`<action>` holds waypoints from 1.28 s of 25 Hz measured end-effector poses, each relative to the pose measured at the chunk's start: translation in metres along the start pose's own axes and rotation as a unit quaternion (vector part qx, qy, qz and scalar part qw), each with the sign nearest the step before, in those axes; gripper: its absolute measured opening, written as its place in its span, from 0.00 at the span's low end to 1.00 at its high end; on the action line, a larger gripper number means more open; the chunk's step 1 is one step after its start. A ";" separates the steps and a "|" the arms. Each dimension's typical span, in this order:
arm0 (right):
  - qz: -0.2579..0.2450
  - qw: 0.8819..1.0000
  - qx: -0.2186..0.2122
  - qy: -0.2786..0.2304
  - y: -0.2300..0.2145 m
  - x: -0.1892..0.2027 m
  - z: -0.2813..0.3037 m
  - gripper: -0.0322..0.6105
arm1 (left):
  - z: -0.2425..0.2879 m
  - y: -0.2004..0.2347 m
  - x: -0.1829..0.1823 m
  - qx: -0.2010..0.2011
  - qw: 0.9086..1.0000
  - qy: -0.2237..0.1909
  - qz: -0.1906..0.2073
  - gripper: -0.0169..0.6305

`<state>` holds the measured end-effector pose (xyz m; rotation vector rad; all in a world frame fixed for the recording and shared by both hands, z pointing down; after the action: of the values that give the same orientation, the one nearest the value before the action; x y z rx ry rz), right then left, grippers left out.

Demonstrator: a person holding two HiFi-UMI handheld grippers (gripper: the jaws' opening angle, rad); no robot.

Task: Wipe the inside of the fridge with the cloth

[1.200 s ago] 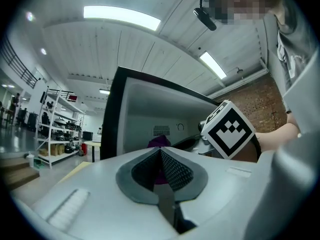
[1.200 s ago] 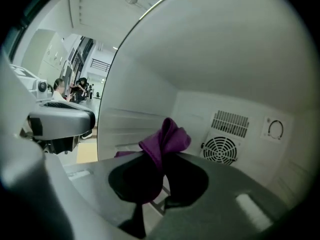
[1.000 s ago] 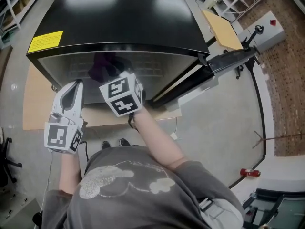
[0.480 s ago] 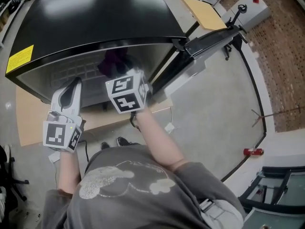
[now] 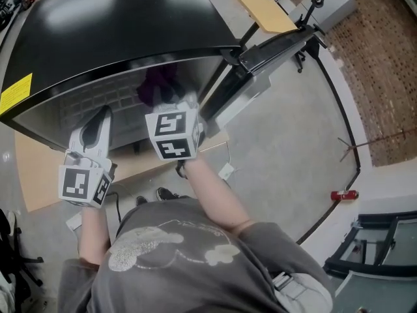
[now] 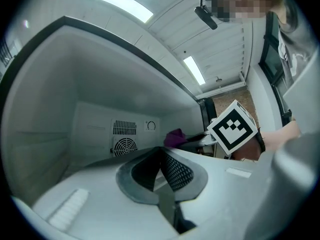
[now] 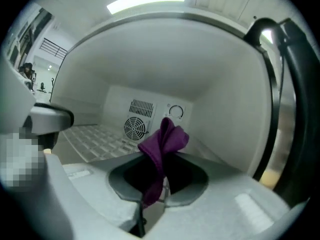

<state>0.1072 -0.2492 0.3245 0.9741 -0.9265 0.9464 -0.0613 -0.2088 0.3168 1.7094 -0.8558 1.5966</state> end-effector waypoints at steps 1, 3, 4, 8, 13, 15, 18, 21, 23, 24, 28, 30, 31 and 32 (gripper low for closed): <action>-0.003 1.000 0.005 -0.016 -0.001 -0.006 -0.001 0.11 | 0.001 0.000 -0.001 0.002 1.000 -0.001 0.000 0.05; -0.005 0.999 0.014 -0.032 -0.004 -0.015 0.002 0.11 | 0.003 0.001 -0.003 0.004 1.000 -0.004 0.000 0.05; -0.001 0.999 0.014 -0.033 -0.005 -0.017 0.004 0.11 | 0.003 0.001 -0.003 0.005 1.000 -0.005 0.000 0.05; 0.017 0.999 0.027 -0.034 -0.009 -0.017 0.004 0.11 | 0.002 0.001 -0.003 0.009 1.000 -0.003 0.000 0.05; 0.052 0.995 0.061 -0.053 -0.016 -0.007 -0.015 0.11 | 0.001 0.003 0.001 0.016 1.000 0.004 0.002 0.05; 0.061 0.994 0.070 -0.055 -0.017 -0.002 -0.025 0.11 | 0.002 0.002 0.002 0.022 1.000 0.007 0.003 0.05; 0.064 0.993 0.081 -0.053 -0.019 0.005 -0.042 0.11 | 0.003 -0.001 0.004 0.033 0.999 0.010 0.003 0.05; 0.065 0.993 0.087 -0.048 -0.019 0.012 -0.057 0.11 | 0.005 -0.002 0.007 0.042 0.999 0.014 0.001 0.05; 0.068 0.993 0.091 -0.045 -0.018 0.016 -0.063 0.11 | 0.007 -0.002 0.009 0.046 0.999 0.016 -0.002 0.05; 0.069 0.992 0.091 -0.044 -0.017 0.018 -0.065 0.11 | 0.008 -0.003 0.011 0.048 0.999 0.017 -0.003 0.05; 0.061 0.993 0.077 -0.065 -0.006 0.018 -0.074 0.11 | 0.009 -0.008 0.018 0.056 0.998 0.019 -0.006 0.05; 0.052 0.994 0.049 -0.084 0.007 0.016 -0.077 0.11 | 0.007 -0.010 0.019 0.057 0.998 0.020 -0.003 0.05; 0.049 0.994 0.029 -0.090 0.017 0.016 -0.076 0.11 | 0.005 -0.010 0.023 0.055 0.998 0.020 0.000 0.05; 0.045 0.995 0.006 -0.094 0.028 0.017 -0.074 0.11 | 0.002 -0.009 0.029 0.053 0.998 0.020 0.004 0.05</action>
<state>0.1008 -0.1687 0.3259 1.0515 -1.1312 0.9489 -0.0516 -0.2067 0.3453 1.7417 -0.7715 1.7019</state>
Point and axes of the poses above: the fingertips, and each gripper's own axes: z forward along the fingers, y to its left, x out of its underside, the point moved 6 cm from there along -z, backward along the fingers, and after that the axes turned 8 degrees about -x, right-handed, at the moved point
